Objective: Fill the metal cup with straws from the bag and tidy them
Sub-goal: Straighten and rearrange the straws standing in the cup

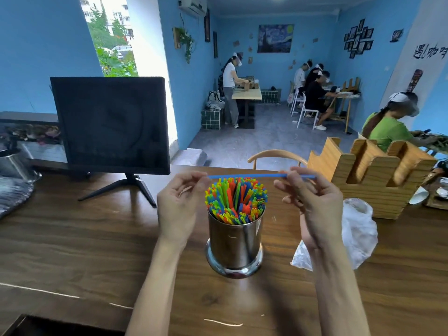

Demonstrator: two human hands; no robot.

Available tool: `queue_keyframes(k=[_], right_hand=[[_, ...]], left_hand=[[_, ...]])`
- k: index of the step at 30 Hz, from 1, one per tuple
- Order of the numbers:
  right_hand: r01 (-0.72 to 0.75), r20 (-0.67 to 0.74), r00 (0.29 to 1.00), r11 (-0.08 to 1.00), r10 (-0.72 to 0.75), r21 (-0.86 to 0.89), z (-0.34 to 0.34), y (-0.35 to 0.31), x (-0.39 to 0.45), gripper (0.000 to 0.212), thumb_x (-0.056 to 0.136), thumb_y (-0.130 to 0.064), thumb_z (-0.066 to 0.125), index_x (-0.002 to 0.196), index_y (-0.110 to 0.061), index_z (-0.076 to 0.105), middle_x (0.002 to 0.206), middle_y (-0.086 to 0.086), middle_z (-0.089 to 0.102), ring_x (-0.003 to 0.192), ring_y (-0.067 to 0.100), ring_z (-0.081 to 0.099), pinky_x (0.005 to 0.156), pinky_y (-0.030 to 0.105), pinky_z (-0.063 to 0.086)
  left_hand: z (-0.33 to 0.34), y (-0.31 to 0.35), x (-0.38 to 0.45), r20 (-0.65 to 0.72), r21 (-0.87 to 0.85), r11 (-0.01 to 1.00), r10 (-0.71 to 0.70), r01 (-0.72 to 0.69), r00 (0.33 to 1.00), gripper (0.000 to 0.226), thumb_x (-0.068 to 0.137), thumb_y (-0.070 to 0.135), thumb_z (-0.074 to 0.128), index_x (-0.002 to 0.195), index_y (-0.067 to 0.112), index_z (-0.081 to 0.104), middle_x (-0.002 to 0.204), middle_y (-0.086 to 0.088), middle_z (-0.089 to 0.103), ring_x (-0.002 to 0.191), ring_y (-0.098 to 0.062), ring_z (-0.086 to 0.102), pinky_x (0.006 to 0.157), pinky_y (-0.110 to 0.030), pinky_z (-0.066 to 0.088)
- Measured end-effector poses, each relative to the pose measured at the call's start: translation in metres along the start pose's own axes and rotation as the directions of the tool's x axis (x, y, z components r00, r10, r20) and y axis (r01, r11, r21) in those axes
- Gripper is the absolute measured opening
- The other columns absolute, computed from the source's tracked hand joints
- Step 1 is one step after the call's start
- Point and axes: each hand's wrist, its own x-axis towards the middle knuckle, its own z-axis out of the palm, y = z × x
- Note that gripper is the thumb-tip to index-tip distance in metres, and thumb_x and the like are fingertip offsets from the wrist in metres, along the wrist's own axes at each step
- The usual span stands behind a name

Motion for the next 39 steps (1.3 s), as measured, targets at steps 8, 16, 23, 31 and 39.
queue_keyframes(k=[8,16,23,31,39], right_hand=[[0.448,0.055,0.893,0.867,-0.447,-0.218,0.037,-0.014,0.014,0.041,0.096,-0.01,0.07,0.119,-0.036,0.047,0.094,0.017,0.07,0.076,0.024,0.077,0.064,0.034,0.06],[0.383,0.328,0.922,0.615,-0.208,-0.689,0.027,0.042,0.007,0.011,0.09,-0.022,0.076,0.099,-0.026,0.07,0.093,-0.012,0.069,0.089,0.005,0.066,0.082,0.039,0.054],[0.3,0.3,0.95,0.524,-0.089,-0.797,0.014,0.048,0.001,0.009,0.091,-0.031,0.075,0.092,-0.023,0.079,0.096,-0.011,0.068,0.102,0.012,0.055,0.089,0.025,0.041],[0.254,0.278,0.959,0.582,-0.05,-0.772,0.01,0.047,-0.002,0.014,0.096,-0.035,0.067,0.098,-0.027,0.077,0.102,-0.013,0.068,0.105,0.008,0.054,0.087,0.023,0.043],[0.266,0.316,0.948,0.657,-0.045,-0.705,0.012,0.04,-0.004,0.023,0.101,-0.038,0.059,0.111,-0.028,0.077,0.113,-0.019,0.071,0.118,0.005,0.056,0.102,0.031,0.045]], left_hand=[[0.001,-0.015,-0.016,0.333,0.49,0.854,-0.002,-0.171,0.943,0.025,0.088,0.039,0.076,0.107,0.055,0.069,0.111,0.024,0.068,0.117,-0.001,0.058,0.093,-0.015,0.045],[-0.007,-0.005,-0.024,0.478,0.55,0.782,-0.007,-0.293,0.879,0.03,0.071,0.045,0.088,0.093,0.041,0.069,0.119,0.024,0.063,0.123,0.001,0.055,0.102,-0.017,0.042],[-0.001,-0.007,-0.024,0.422,0.582,0.753,0.042,-0.307,0.906,0.017,0.075,0.037,0.088,0.084,0.041,0.074,0.114,0.027,0.063,0.12,-0.001,0.053,0.101,-0.025,0.044],[0.004,-0.009,-0.025,0.415,0.567,0.746,0.106,-0.348,0.904,0.014,0.078,0.038,0.087,0.09,0.039,0.08,0.119,0.023,0.062,0.126,-0.007,0.049,0.105,-0.025,0.041],[0.013,0.034,0.002,0.355,0.17,0.957,0.164,-0.236,0.921,0.026,0.094,0.014,0.073,0.112,0.031,0.076,0.105,0.015,0.078,0.106,-0.005,0.072,0.091,-0.017,0.054]])
